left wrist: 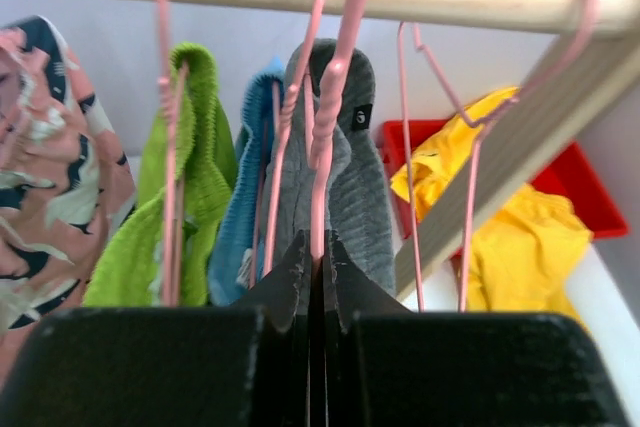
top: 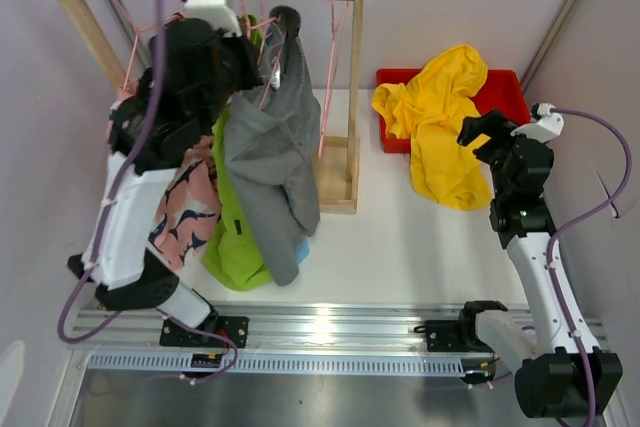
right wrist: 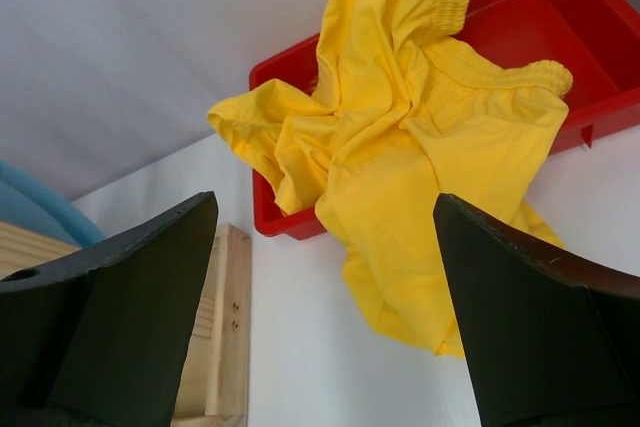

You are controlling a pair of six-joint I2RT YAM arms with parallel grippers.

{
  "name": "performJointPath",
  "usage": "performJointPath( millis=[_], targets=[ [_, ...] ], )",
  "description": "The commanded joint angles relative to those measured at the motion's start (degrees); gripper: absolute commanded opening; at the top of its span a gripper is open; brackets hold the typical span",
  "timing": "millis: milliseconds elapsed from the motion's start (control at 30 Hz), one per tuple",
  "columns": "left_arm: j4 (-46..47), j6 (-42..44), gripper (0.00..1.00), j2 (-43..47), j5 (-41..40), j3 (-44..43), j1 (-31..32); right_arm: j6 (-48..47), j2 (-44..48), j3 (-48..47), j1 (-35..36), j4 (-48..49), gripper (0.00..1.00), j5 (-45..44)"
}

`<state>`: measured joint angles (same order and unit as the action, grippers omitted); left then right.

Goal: Remove the shorts from the hanger

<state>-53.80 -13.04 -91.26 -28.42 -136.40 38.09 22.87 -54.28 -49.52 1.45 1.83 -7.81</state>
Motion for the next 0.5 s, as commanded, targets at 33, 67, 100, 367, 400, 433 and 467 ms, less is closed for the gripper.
performJointPath(
  millis=[33, 67, 100, 367, 400, 433, 467],
  targets=[
    [3.5, 3.1, 0.00, 9.6, 6.4, 4.8, -0.2, -0.7, 3.3, -2.2, 0.9, 1.4, 0.97, 2.3],
    [4.7, 3.2, 0.00, 11.8, 6.9, 5.9, -0.2, -0.5, 3.9, -1.9, 1.0, 1.6, 0.97, 2.4],
    [4.6, 3.2, 0.00, 12.4, 7.0, 7.0, -0.1, -0.4, 4.7, -1.9, 1.1, 1.4, 0.98, 2.4],
    [-1.3, 0.9, 0.00, 22.7, 18.3, 25.6, 0.0, -2.7, 8.0, -2.9, 2.6, 1.5, 0.99, 22.5],
    [0.0, 0.1, 0.00, 28.2, 20.1, 28.7, 0.1, -3.2, 9.1, -2.6, 3.2, 2.0, 1.00, 27.6],
    [0.4, -0.3, 0.00, 30.9, 20.9, 31.6, 0.5, -3.3, 9.5, -2.6, 3.8, 2.3, 0.99, 29.9],
    [0.7, -0.8, 0.00, 33.4, 21.7, 39.2, 0.8, -3.2, 9.8, -2.9, 5.0, 2.1, 0.99, 34.1]
  ],
)
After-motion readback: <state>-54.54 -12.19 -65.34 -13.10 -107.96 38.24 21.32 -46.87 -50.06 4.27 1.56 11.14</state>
